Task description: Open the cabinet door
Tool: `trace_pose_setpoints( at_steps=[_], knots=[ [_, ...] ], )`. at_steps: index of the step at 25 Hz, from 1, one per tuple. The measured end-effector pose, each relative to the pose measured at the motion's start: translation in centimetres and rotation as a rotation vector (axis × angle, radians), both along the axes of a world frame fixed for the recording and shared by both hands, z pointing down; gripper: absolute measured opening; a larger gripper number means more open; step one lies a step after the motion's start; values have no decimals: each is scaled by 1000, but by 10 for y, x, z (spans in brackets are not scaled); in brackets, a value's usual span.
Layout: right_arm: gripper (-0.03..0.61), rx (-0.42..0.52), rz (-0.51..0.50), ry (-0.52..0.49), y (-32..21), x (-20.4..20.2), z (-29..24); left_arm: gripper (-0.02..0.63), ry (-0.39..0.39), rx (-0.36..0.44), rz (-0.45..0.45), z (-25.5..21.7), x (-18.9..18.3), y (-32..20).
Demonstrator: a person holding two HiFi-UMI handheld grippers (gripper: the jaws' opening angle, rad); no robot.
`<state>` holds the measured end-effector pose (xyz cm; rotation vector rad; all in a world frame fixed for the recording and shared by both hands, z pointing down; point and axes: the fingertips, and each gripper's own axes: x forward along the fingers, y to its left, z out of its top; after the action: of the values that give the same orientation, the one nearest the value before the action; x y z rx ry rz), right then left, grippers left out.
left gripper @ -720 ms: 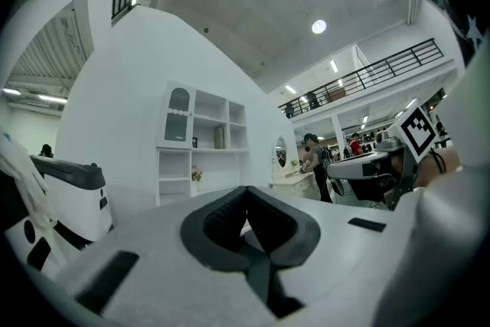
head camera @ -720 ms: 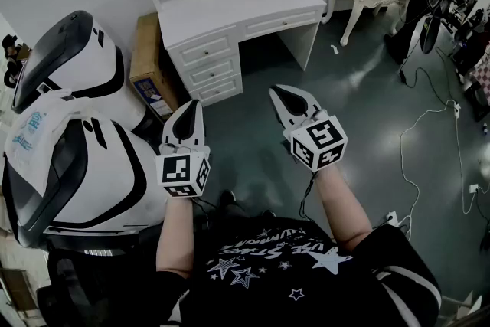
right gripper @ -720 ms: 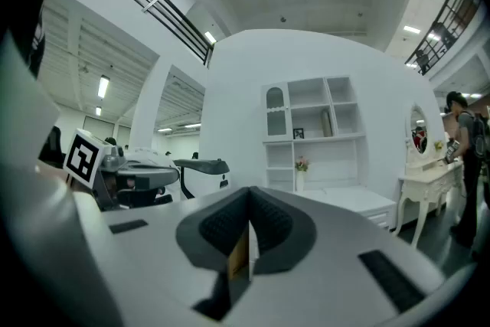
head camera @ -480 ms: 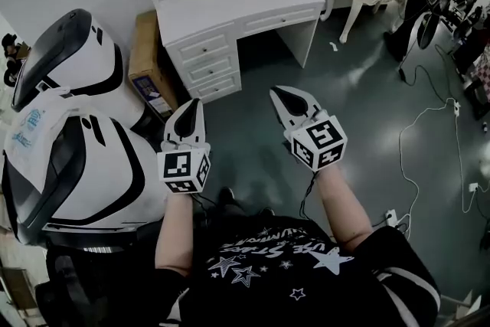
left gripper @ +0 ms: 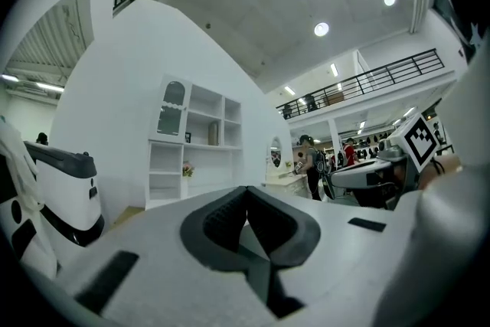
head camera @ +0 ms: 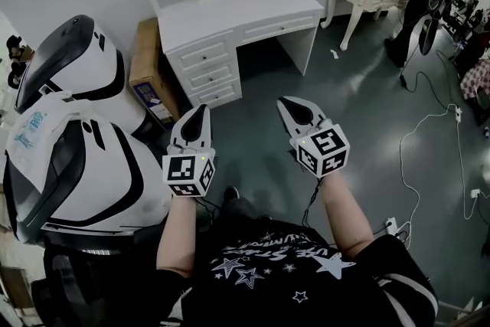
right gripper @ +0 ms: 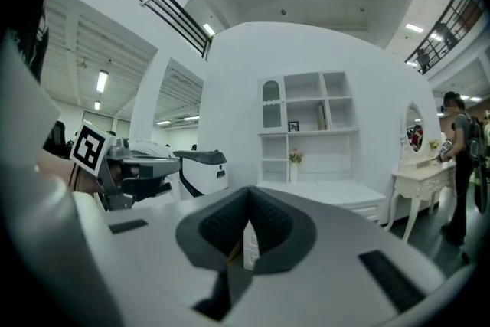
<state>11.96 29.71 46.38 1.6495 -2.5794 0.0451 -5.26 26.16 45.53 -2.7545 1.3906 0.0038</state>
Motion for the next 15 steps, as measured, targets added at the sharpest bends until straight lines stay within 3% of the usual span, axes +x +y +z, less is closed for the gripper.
trace_pose_setpoints(
  at_steps=[4,10,12,15],
  knots=[
    [6,19,13,-13,-12,8,-5,35,27,37,-21,-13,-3,-15],
    [6,15,32,-22,-54,20,-8,427,89,136,-51,-39,-16,-56],
    [6,14,39,-18,-76,24,-7,469,84,167,-80,-45,-22,-79],
    [6,12,45,-16,-116,29,-5,480,67,170,-97,-44,-25,-123]
  ],
)
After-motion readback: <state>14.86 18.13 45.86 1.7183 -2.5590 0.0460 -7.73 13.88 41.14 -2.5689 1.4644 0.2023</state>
